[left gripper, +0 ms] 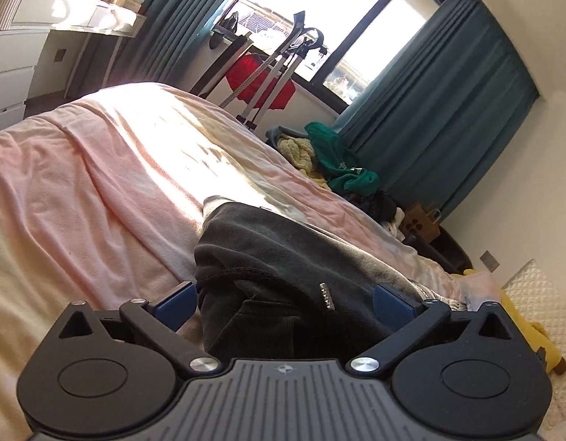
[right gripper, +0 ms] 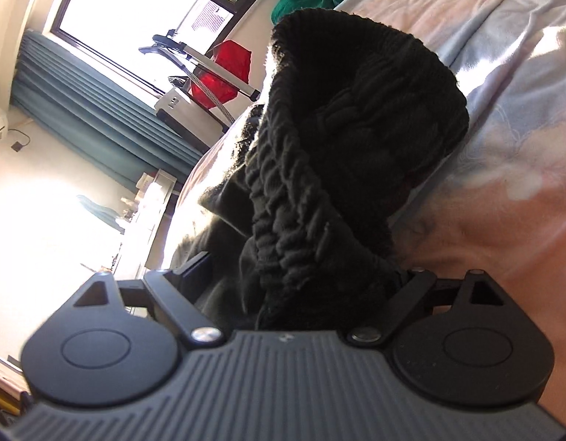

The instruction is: Fold clothes

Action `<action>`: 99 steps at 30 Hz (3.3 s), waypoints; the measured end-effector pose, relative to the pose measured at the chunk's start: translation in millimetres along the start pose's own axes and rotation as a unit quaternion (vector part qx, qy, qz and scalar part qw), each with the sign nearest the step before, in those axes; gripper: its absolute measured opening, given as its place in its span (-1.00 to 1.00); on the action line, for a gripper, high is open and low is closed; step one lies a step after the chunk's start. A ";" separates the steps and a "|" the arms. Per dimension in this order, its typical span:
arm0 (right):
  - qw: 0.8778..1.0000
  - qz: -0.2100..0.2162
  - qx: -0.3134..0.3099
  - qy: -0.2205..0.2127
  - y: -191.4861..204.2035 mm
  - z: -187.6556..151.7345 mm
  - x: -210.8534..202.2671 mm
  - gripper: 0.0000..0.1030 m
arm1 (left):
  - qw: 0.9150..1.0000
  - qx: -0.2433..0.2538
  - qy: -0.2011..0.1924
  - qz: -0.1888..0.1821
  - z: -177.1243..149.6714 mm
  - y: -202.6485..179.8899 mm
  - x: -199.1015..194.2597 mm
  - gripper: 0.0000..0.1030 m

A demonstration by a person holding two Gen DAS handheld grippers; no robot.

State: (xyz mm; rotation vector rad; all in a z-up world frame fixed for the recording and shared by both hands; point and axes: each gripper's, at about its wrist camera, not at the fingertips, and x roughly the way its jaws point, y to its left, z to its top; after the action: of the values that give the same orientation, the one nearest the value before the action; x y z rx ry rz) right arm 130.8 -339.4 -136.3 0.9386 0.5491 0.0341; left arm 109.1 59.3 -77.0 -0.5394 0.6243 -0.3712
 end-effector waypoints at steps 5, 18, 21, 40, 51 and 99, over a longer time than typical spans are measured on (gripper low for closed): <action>1.000 -0.023 -0.002 -0.006 -5.0 -8.8 4.4 0.70 | 0.997 -0.055 0.061 0.014 9.5 20.9 60.8 1.00; 0.997 -0.060 -0.038 -0.036 9.1 -16.7 -3.0 0.18 | 0.997 -0.024 0.078 0.005 6.9 23.9 88.1 0.51; 0.996 -0.061 -0.048 -0.045 12.8 -13.3 -9.5 -0.09 | 0.997 -0.018 0.075 0.014 7.6 19.8 85.5 0.36; 0.989 -0.026 -0.051 -0.135 28.5 56.6 -110.6 -0.28 | 0.998 0.057 0.028 -0.014 3.7 -116.2 66.7 -0.03; 0.970 -0.077 -0.027 -0.229 -64.3 194.6 -186.2 -0.29 | 0.986 0.119 0.067 -0.093 -41.1 -311.6 205.2 -0.04; 0.914 -0.254 -0.147 -0.280 25.9 92.6 -318.1 0.68 | 0.919 0.381 -0.025 -0.098 -75.8 -367.2 -40.8 1.00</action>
State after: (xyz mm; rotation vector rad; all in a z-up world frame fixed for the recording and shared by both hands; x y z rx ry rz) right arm -95.6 -476.9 64.3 0.4534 0.2271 -0.5931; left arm -30.6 -242.1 101.4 0.1419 0.3318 -0.7442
